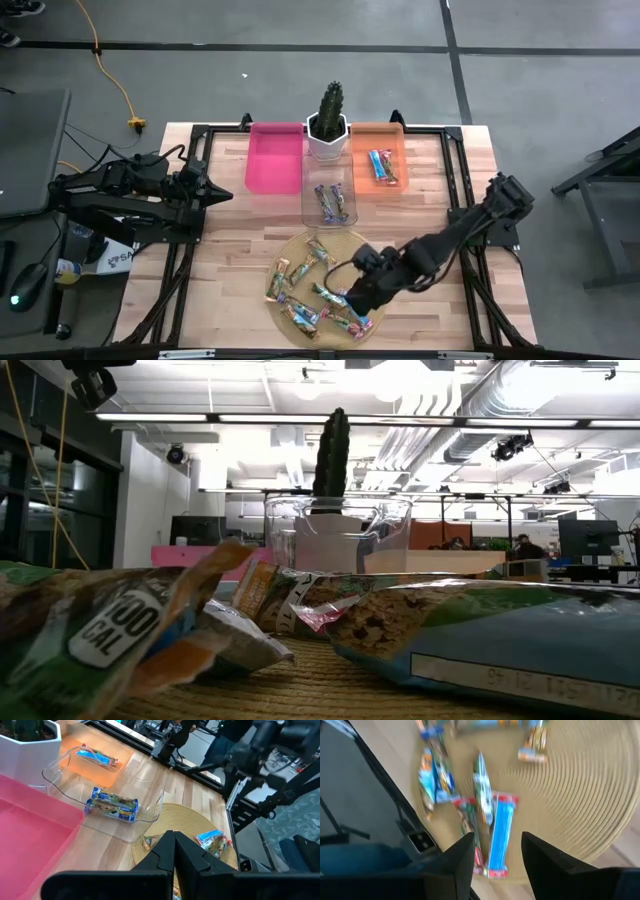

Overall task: Pick and place Granola Bars by type
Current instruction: Put the red granola bar into the orange bin

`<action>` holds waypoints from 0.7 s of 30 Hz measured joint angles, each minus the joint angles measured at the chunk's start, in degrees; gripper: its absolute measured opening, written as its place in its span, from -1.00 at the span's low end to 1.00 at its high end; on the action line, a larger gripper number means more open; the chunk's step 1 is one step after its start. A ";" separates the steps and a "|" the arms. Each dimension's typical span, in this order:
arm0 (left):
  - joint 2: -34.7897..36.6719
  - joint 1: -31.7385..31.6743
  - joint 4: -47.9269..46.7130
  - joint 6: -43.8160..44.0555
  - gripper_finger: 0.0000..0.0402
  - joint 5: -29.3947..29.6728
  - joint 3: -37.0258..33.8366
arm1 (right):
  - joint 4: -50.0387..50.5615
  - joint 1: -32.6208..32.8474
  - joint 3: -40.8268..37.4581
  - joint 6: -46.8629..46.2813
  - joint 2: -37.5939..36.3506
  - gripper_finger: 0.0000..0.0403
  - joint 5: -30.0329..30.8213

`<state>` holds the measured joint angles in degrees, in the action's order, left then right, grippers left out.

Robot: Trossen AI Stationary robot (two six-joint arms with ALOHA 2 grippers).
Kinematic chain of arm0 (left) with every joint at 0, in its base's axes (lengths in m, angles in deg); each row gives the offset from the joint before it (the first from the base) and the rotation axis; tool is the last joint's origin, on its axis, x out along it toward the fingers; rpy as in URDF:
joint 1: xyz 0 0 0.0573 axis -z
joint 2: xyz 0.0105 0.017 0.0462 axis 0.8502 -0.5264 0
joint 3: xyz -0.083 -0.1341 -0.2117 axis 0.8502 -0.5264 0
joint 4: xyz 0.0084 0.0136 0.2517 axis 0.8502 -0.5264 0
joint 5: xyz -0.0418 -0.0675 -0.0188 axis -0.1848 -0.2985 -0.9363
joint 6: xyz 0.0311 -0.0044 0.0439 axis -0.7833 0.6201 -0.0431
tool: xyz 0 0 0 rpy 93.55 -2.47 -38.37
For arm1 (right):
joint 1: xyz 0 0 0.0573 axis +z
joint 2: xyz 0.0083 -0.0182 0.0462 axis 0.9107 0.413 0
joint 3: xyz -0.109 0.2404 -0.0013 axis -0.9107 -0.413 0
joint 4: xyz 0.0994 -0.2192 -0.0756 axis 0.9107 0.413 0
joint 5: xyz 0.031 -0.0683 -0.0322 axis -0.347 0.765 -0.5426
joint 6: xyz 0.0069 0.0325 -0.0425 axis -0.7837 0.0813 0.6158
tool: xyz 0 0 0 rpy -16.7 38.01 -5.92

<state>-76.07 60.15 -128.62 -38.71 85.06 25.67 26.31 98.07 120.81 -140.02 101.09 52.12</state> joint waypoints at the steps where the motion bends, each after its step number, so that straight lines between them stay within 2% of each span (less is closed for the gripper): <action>1: -0.01 -0.01 0.00 0.00 -1.00 0.00 0.00 | 0.02 0.07 0.00 -0.24 0.81 -0.28 -1.09; 13: -0.02 -0.02 0.02 0.00 -1.00 -0.09 0.00 | 0.61 0.26 -0.02 1.35 8.08 -0.27 -9.60; 21: -0.02 -0.02 0.02 0.00 -1.00 -0.20 0.00 | -2.11 0.26 -0.04 5.55 11.45 -0.17 -11.01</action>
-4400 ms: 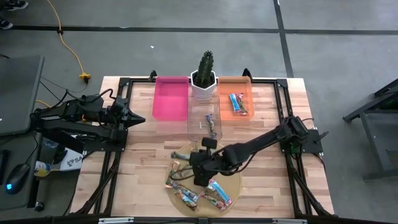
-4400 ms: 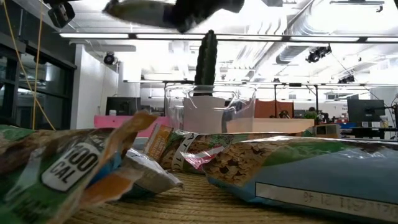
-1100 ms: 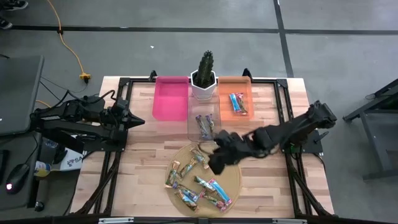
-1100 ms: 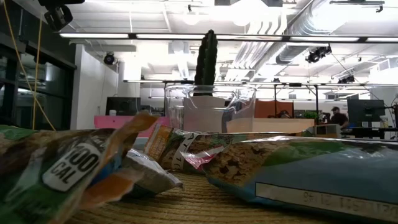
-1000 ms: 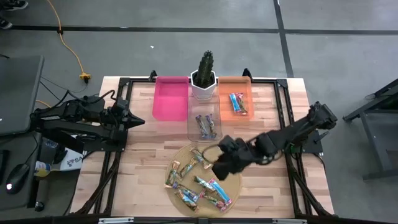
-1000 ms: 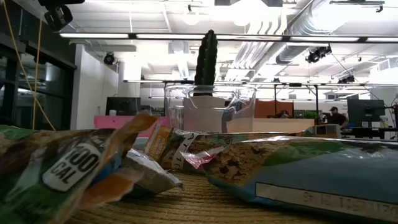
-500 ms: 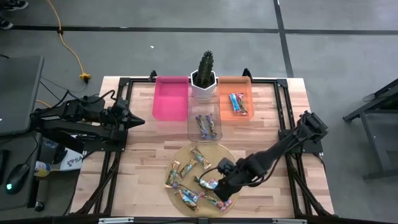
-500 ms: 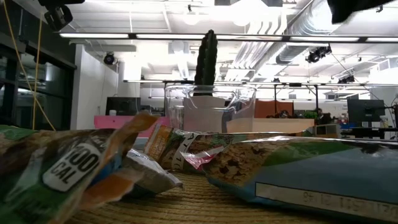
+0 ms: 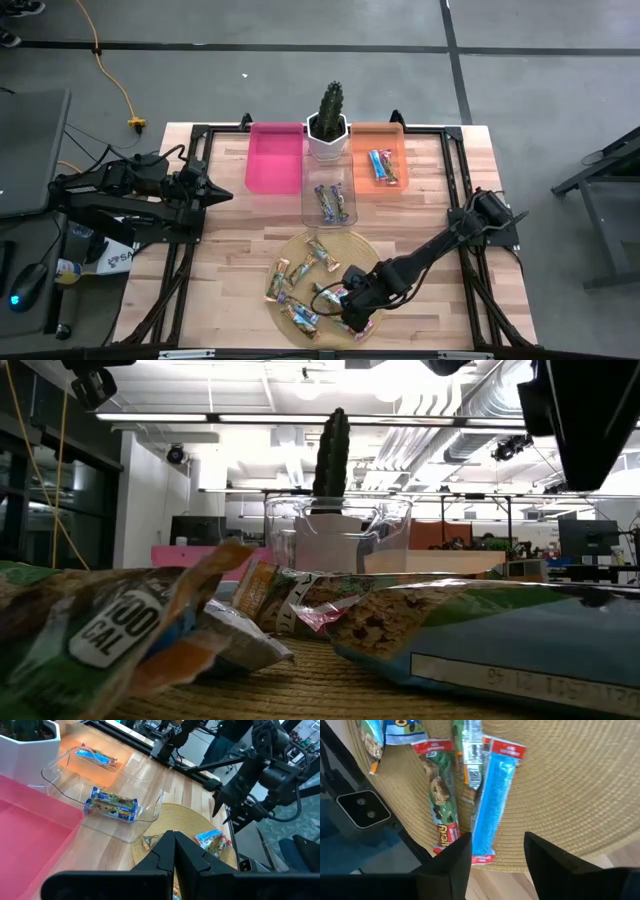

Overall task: Pick and place Granola Bars by type
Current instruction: Put the red granola bar into the orange bin

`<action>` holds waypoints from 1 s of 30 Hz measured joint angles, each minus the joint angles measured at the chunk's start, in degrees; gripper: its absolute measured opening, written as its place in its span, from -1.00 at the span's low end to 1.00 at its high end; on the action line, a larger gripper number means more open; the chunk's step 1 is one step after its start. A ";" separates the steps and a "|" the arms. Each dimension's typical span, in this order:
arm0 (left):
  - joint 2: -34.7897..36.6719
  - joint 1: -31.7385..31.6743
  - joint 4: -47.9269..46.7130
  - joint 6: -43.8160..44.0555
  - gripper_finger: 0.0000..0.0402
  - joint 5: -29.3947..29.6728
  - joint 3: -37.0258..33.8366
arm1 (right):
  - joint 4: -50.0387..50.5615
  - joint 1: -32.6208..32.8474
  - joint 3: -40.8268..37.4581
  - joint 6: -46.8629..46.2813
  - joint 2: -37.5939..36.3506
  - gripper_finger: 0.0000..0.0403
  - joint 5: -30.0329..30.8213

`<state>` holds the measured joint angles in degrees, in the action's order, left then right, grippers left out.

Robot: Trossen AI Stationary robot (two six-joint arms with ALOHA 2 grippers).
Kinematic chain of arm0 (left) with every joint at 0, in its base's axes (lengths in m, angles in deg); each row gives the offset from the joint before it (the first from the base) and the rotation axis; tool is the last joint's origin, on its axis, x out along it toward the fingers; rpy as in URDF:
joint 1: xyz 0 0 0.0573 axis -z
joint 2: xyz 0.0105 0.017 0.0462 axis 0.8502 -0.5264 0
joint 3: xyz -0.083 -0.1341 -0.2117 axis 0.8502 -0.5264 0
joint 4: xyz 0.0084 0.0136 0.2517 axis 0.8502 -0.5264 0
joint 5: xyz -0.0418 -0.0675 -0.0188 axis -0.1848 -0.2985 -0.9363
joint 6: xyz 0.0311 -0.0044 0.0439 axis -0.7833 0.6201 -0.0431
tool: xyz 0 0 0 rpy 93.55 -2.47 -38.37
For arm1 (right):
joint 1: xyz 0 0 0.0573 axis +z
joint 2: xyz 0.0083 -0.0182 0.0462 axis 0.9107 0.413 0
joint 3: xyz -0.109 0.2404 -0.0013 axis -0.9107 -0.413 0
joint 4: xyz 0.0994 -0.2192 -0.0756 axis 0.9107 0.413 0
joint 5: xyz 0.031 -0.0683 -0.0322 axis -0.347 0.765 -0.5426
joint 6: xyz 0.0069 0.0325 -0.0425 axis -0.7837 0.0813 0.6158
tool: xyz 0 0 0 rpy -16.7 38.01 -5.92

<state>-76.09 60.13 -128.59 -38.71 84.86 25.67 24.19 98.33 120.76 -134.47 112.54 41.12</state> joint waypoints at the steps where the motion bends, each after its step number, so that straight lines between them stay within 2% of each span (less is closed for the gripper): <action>1: 0.00 0.00 0.00 0.00 -1.00 -0.02 0.00 | -0.39 0.00 0.00 0.15 0.25 -0.14 -0.16; 10: 0.02 0.02 0.00 0.00 -1.00 -0.04 0.00 | -2.67 0.00 0.00 -1.23 2.79 0.13 -0.50; 30: 0.00 0.01 -0.08 0.00 -1.00 -0.04 0.00 | -6.31 1.45 -0.20 -2.90 4.95 0.06 -0.53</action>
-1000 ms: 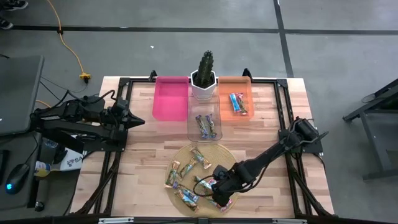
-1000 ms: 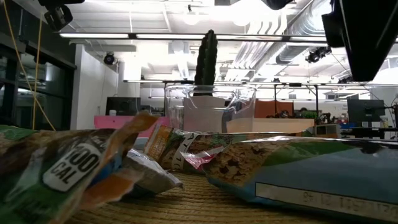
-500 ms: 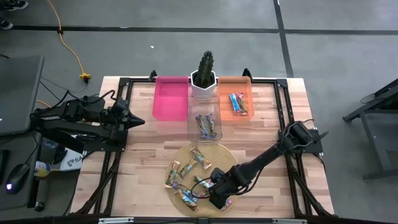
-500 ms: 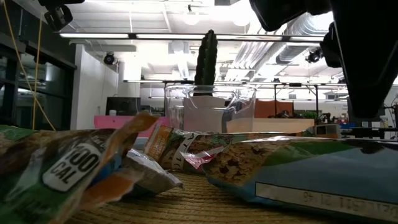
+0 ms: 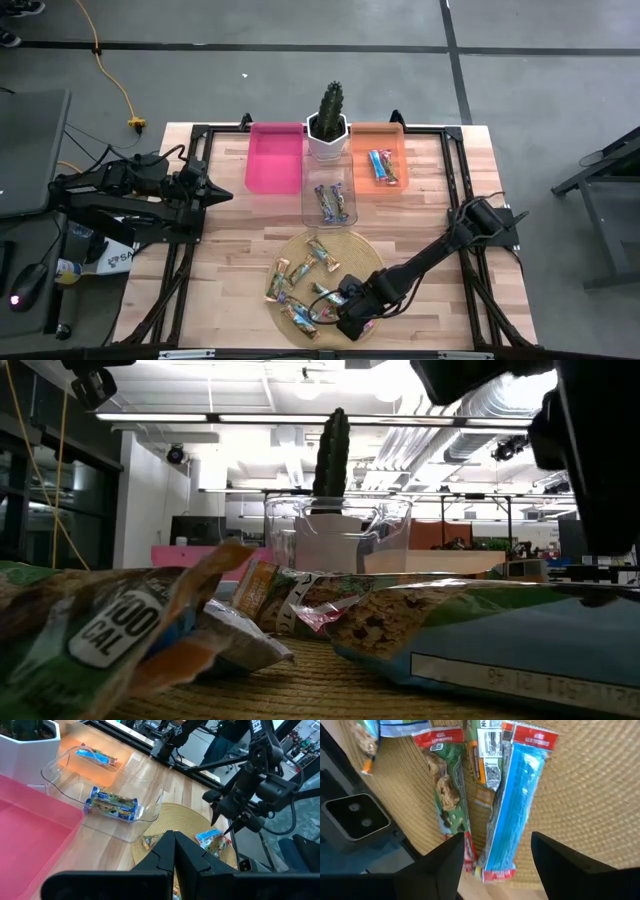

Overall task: Pick and place Granola Bars by type
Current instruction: Put the red granola bar into the orange bin

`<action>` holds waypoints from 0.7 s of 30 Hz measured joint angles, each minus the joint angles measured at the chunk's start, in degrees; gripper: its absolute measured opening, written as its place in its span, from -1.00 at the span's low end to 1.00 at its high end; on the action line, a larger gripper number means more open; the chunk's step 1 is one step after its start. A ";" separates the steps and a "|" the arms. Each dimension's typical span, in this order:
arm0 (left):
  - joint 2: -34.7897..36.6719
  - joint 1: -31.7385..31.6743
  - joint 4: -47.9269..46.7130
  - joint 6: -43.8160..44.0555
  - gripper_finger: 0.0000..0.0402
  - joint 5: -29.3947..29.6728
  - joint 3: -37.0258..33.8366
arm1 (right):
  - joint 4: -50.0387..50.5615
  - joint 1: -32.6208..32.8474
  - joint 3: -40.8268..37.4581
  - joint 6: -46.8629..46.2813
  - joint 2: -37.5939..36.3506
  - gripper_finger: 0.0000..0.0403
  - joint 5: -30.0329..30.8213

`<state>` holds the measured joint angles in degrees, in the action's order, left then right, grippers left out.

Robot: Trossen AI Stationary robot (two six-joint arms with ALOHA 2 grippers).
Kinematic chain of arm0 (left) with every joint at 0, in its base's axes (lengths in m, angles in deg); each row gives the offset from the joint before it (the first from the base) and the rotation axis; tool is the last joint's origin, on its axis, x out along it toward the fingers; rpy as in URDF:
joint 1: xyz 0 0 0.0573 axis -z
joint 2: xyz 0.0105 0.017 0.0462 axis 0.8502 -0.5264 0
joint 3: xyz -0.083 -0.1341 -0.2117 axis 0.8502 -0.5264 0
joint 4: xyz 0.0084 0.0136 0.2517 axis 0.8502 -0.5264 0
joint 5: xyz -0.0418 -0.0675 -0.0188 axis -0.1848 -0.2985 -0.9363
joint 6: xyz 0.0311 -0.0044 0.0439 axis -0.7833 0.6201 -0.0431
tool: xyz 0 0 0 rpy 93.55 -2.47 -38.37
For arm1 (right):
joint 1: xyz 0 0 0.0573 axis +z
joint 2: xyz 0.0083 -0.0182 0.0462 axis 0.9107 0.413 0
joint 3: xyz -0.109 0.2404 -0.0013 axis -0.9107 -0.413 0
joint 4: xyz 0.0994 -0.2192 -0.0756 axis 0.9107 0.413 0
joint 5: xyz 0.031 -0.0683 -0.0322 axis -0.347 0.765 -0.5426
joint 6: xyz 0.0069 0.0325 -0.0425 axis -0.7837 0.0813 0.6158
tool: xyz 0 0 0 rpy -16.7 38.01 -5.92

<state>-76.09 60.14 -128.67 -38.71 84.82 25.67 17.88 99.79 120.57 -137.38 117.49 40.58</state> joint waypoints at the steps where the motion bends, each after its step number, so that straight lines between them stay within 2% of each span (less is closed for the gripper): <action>1: 0.02 0.01 -0.01 0.02 -1.00 -0.02 0.00 | -0.63 0.03 0.00 0.26 0.52 0.06 -0.36; 21: 0.00 -0.01 -0.15 0.00 -1.00 0.00 0.00 | -1.65 0.36 0.00 -0.33 5.29 -0.03 -0.20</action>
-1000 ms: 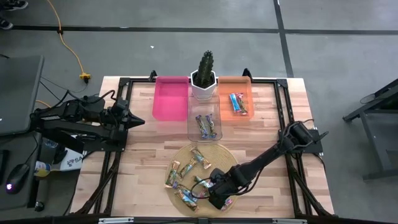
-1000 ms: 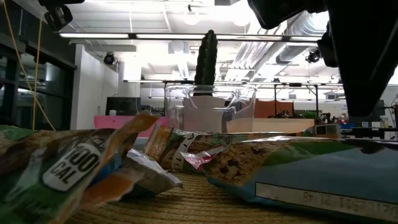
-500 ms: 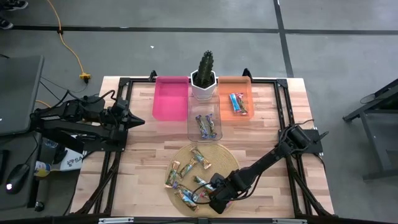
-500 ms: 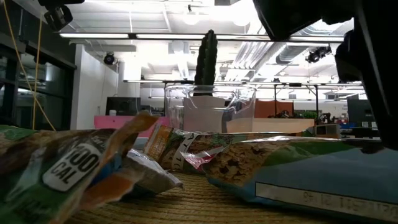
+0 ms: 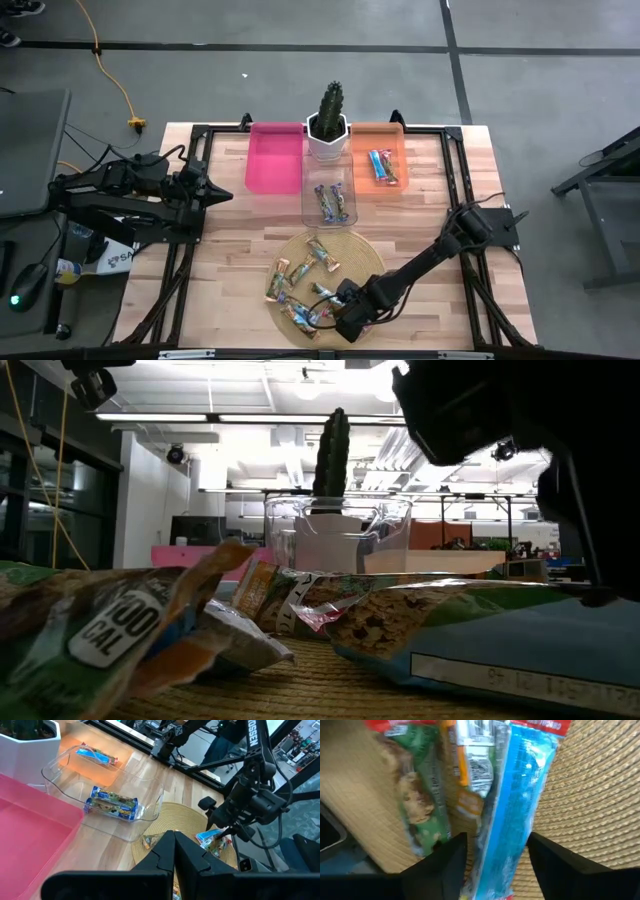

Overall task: Pick and place Granola Bars by type
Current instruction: Put the red granola bar into the orange bin

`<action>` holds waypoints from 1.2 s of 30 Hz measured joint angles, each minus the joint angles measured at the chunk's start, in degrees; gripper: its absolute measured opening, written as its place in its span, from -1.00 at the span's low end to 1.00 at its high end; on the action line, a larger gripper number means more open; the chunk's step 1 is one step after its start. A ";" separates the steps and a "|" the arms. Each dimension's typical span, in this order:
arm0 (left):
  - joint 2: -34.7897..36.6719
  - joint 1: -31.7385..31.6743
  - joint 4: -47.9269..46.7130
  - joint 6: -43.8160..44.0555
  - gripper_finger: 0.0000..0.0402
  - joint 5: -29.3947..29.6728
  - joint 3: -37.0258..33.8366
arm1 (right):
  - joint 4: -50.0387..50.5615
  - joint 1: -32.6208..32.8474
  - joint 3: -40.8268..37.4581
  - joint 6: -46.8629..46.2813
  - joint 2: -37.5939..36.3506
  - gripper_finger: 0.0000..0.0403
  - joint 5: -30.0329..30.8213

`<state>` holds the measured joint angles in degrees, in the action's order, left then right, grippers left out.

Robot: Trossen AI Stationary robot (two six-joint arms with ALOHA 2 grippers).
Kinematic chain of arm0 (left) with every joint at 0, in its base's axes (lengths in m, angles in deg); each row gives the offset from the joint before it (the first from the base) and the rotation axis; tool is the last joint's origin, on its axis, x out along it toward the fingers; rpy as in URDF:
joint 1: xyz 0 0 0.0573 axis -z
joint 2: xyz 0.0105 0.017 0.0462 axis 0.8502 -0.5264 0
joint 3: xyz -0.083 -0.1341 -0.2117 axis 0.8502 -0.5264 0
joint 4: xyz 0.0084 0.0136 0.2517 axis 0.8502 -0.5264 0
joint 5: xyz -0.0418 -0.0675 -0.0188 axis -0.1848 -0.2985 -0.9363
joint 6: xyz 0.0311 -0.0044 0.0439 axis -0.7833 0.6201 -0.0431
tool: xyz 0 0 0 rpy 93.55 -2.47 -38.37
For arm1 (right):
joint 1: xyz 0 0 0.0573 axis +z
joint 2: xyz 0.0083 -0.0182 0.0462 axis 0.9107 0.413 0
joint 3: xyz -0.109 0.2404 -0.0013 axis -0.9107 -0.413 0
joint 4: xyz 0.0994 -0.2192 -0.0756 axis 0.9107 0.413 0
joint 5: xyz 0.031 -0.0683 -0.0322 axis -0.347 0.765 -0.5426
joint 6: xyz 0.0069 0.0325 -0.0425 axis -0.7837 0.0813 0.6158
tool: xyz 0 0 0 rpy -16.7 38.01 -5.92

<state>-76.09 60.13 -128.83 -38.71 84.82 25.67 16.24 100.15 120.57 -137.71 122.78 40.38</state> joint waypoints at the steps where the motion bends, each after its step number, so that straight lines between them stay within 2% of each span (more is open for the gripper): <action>1: 0.00 0.00 -0.01 0.00 -1.00 -0.01 0.00 | -0.01 0.07 0.08 -0.01 0.29 -0.04 -0.26; 7: 0.01 0.01 -0.03 0.00 -1.00 -0.01 0.00 | 0.62 0.19 0.28 -0.83 1.02 -0.13 -0.44; 24: 0.01 0.00 -0.07 0.00 -1.00 0.00 0.00 | 2.24 0.21 -0.03 -2.09 0.08 -0.65 -0.53; 31: 0.02 0.00 -0.07 0.00 -1.00 0.00 0.00 | 4.35 0.04 -0.11 -3.75 -3.33 -0.71 1.29; 36: 0.01 0.00 -0.07 0.00 -1.00 0.00 0.00 | 3.74 -0.56 -0.09 -4.71 -6.67 -0.71 4.82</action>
<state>-76.08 60.13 -128.90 -38.71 84.82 25.67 19.97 99.58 120.48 -142.42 116.11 45.20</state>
